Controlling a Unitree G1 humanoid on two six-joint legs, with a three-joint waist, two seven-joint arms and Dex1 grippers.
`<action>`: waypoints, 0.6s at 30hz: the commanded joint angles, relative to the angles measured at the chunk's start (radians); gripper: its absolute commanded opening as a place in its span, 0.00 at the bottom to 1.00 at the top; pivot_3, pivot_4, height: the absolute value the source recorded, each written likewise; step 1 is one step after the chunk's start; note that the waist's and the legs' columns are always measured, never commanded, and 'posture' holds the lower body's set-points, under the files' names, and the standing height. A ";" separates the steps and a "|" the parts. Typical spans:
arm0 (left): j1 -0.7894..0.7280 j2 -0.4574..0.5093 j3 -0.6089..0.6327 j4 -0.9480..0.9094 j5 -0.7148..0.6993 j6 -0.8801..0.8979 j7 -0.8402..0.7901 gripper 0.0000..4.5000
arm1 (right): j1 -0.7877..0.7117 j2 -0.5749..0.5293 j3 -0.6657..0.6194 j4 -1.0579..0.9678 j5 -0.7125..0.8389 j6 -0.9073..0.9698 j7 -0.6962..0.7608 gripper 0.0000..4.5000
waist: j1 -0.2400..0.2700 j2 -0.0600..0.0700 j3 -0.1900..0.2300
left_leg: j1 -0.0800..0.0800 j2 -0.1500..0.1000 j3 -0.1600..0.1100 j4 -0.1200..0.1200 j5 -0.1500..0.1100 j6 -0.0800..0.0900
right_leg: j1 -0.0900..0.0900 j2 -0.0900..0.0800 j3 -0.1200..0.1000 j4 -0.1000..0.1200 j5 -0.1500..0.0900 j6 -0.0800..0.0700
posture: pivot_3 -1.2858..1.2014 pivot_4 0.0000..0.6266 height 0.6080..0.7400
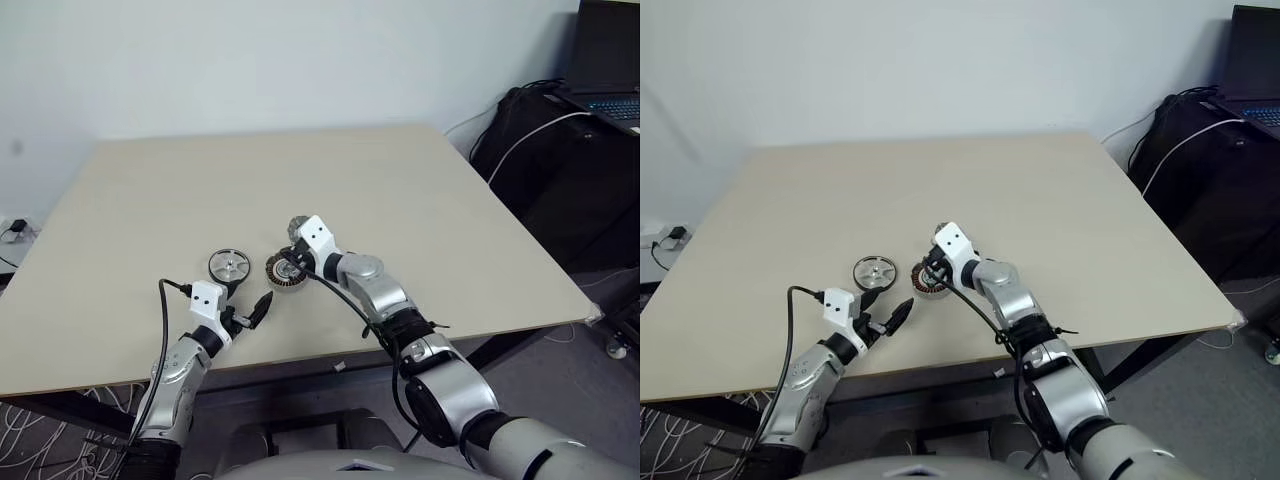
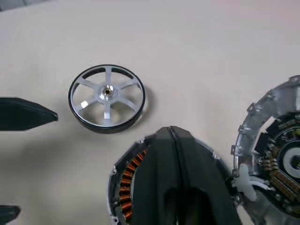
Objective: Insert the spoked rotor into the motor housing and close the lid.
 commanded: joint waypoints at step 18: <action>-0.012 -0.004 0.006 -0.058 -0.006 0.017 0.007 1.00 | -0.131 0.007 0.046 0.163 -0.095 0.088 -0.143 0.01 | -0.002 0.000 0.000 | 0.000 0.000 0.000 0.000 0.000 0.000 | 0.000 0.000 0.000 0.000 -0.001 -0.002 | 0.52 0.00 1.00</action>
